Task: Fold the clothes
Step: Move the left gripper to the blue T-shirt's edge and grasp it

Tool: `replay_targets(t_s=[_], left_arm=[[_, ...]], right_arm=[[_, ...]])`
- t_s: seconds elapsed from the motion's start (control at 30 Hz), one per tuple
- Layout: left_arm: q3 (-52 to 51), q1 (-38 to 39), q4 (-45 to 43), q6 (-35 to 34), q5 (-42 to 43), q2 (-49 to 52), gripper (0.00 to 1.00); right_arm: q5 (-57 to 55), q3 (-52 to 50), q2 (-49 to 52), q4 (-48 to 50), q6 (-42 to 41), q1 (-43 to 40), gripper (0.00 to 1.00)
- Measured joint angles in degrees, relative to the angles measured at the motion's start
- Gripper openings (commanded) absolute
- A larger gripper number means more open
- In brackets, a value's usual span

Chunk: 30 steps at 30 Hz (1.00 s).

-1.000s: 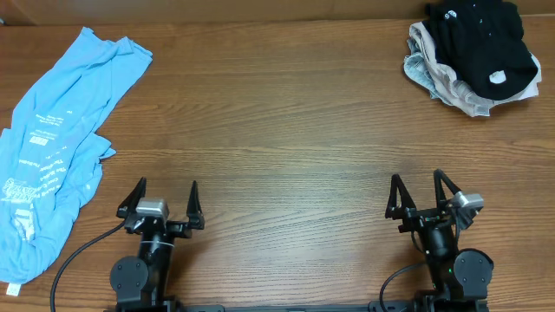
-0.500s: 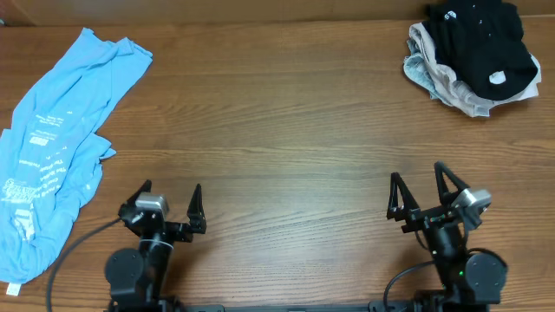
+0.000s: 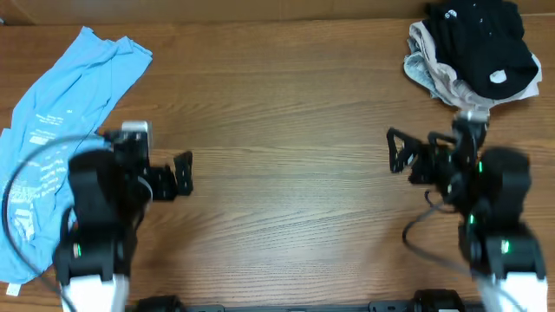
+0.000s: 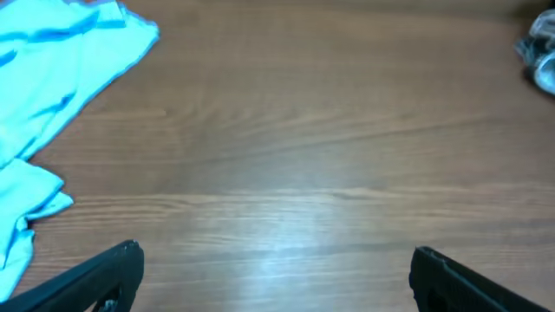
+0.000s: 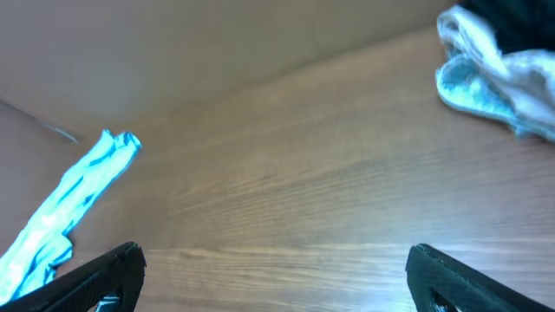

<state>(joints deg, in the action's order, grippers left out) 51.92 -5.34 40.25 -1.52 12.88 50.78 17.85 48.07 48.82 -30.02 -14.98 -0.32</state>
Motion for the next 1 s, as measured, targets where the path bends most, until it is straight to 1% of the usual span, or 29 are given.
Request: replay_targets(t_s=[0.07,0.17,0.33,0.4,0.5,0.6,0.73,1.0], left_arm=[[4.3,0.0,1.5,0.8,0.0,6.4,1.00],[6.7,0.0,-0.1,1.7,0.0,14.7,1.00],[6.9,0.0,-6.4,2.1,-0.9,27.5,0.99],[6.9,-0.2,-9.5,1.9,-2.9,32.7,0.96],[6.9,-1.4,-12.6,1.6,-6.0,38.8,0.92],[6.9,-3.0,-15.6,1.6,-9.2,42.8,0.90],[6.9,-5.7,-16.8,1.7,-13.3,46.1,0.89],[7.0,-10.6,-19.9,3.6,-22.3,46.9,0.89]], right_arm=[[0.0,4.2,6.0,-1.5,0.0,0.0,1.00],[1.4,6.7,12.7,0.7,0.0,0.0,1.00],[9.7,7.2,24.1,7.6,0.0,0.0,1.00],[13.8,7.2,27.8,10.3,0.0,0.0,1.00],[19.5,7.2,33.0,12.6,0.0,0.0,0.93],[22.4,7.2,36.7,12.8,-0.2,0.3,0.91],[23.6,7.2,40.2,12.9,-0.2,1.8,0.90],[21.6,7.2,40.9,13.8,-0.1,5.9,0.90]])
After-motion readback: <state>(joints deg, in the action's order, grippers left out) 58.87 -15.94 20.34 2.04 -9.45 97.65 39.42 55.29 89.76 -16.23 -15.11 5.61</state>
